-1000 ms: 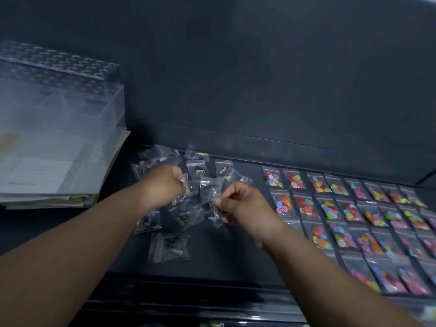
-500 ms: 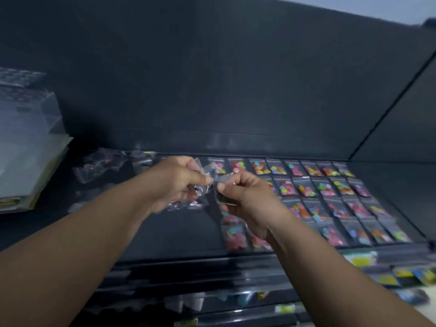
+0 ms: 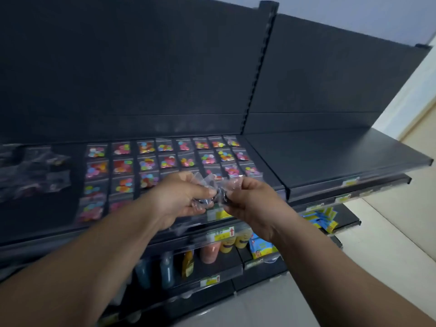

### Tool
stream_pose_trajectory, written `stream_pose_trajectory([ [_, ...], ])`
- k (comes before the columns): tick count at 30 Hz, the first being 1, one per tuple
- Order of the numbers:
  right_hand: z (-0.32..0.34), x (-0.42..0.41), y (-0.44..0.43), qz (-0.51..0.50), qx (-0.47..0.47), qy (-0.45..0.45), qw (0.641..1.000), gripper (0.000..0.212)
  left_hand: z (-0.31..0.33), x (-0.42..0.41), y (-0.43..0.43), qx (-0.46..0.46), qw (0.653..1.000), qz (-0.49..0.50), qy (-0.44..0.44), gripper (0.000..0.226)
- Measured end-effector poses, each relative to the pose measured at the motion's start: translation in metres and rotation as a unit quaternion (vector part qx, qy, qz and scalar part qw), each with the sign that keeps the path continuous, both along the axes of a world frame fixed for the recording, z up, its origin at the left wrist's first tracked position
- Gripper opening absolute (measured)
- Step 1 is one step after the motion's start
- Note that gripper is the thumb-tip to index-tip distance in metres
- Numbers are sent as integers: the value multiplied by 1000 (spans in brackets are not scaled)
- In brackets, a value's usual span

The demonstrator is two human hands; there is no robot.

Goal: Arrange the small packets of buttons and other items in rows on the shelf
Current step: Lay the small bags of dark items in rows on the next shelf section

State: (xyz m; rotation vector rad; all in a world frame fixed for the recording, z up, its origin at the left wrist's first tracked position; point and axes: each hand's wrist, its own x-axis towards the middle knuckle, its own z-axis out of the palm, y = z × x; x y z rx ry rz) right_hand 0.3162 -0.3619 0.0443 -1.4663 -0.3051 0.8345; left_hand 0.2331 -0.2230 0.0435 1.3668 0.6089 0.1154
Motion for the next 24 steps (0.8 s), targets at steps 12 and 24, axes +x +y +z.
stream_pose_trajectory([
  [12, 5, 80, -50, 7, -29, -87, 996, 20, 7, 102, -49, 62, 997, -16, -33, 22],
  [24, 9, 200, -53, -67, -39, -102, 992, 15, 10, 232, -26, 47, 998, 0, -47, 27],
])
